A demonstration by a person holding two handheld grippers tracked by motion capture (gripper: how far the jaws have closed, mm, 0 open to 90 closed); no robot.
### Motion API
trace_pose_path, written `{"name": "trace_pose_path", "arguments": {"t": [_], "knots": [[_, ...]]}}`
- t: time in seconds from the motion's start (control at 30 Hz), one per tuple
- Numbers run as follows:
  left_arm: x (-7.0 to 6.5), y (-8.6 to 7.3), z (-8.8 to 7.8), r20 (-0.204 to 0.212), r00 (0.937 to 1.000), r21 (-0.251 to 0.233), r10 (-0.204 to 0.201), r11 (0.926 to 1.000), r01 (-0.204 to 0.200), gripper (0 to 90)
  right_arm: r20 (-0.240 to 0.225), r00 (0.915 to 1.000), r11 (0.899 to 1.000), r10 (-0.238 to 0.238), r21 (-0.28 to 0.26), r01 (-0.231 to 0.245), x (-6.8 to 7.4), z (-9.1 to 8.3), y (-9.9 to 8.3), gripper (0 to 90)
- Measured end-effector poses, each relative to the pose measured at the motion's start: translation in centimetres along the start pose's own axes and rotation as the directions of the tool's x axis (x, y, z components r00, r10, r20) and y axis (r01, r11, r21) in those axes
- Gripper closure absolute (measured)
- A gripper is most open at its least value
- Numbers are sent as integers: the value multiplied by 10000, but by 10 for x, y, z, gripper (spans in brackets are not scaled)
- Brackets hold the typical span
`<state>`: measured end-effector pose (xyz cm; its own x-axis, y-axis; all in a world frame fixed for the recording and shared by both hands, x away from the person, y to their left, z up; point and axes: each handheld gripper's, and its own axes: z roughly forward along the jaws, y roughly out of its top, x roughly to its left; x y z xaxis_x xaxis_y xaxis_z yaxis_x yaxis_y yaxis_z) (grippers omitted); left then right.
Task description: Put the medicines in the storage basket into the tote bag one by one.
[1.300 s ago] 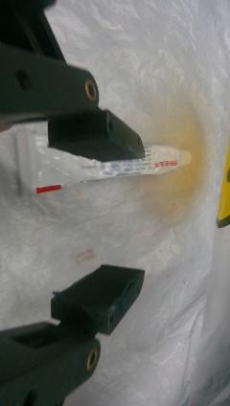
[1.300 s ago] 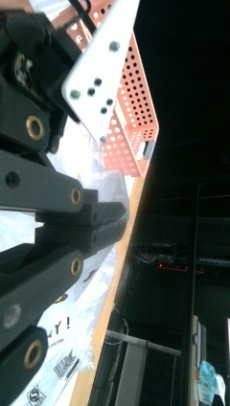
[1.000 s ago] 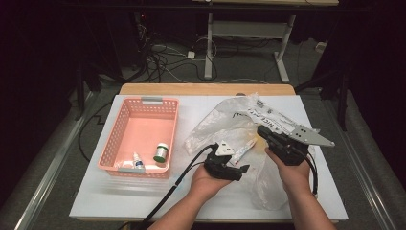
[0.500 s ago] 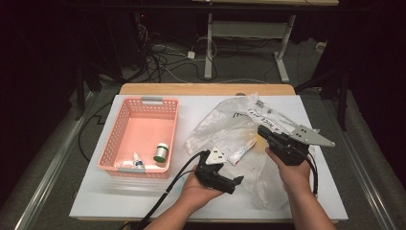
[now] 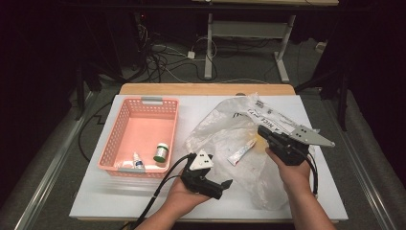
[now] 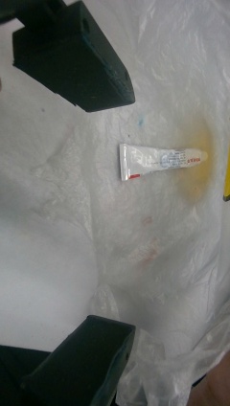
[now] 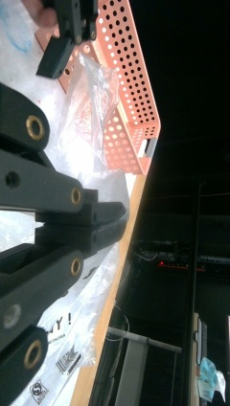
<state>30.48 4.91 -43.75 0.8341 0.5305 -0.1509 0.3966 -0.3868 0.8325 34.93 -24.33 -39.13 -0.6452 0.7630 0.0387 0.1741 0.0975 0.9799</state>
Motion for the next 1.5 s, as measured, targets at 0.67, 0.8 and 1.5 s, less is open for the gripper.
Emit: {"name": "trace_pose_path", "arguments": {"t": [0.67, 0.8, 1.5], "knots": [[15, -11, -52, -766, 9965, -239, -337, 9992, 319, 0, 7, 10000, 10000, -55, -34, 55, 0, -2, 0, 900], [22, -13, -63, -1090, 9928, -405, -499, 9981, 457, 0, 10, 10000, 10000, -55, -40, 55, 0, -2, 0, 900], [74, -31, -116, -3199, 9356, -709, -1492, 9885, 1334, 0, 27, 10000, 10000, -7, -76, 8, -1, -3, 1, 900]]}}
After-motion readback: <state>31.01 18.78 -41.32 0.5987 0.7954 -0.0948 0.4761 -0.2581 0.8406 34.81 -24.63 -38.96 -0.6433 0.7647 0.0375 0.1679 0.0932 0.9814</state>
